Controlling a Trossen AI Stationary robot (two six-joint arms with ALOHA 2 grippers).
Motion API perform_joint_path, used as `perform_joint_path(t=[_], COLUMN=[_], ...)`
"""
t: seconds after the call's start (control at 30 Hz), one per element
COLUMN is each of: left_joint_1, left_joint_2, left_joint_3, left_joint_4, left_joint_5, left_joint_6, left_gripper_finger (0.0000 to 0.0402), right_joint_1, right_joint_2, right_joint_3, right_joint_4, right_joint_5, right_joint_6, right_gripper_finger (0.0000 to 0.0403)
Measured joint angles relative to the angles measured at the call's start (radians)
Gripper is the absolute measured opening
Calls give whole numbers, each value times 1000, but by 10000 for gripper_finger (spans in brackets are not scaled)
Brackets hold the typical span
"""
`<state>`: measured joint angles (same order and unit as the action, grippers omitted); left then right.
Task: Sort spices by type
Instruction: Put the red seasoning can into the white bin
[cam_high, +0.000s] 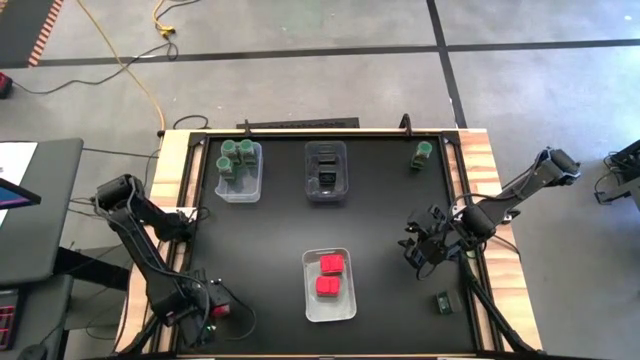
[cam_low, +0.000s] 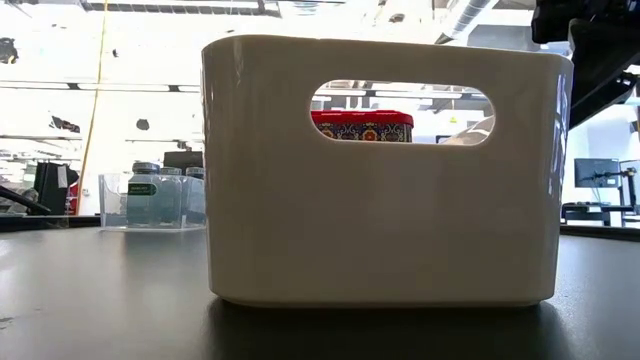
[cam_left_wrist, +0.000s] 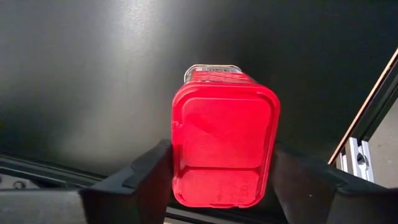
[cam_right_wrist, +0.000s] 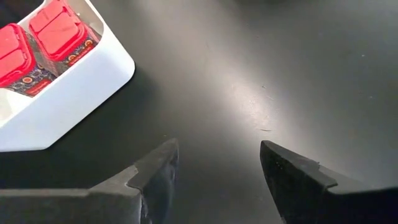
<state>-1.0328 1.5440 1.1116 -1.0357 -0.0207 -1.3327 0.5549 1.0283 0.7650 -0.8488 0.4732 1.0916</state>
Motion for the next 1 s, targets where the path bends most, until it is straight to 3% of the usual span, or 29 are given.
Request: perform_joint_path(t=[0.7,0.87,1.0], left_joint_1=[67,135,204], left_joint_2=[2,2,2], left_joint_3=[62,152,273], left_joint_4=[-70,-118,-116], left_joint_5=[-15,-134,-280], left_joint_6=[10,88,251], left_gripper_finger=[215,214,214], right_joint_1=[0,0,0], right_joint_2=[0,0,0], right_joint_3=[0,0,0], right_joint_4=[19,27,32], right_joint_5=[0,0,0], right_joint_6=[-3,-2,-2], right_gripper_finger=[255,255,255])
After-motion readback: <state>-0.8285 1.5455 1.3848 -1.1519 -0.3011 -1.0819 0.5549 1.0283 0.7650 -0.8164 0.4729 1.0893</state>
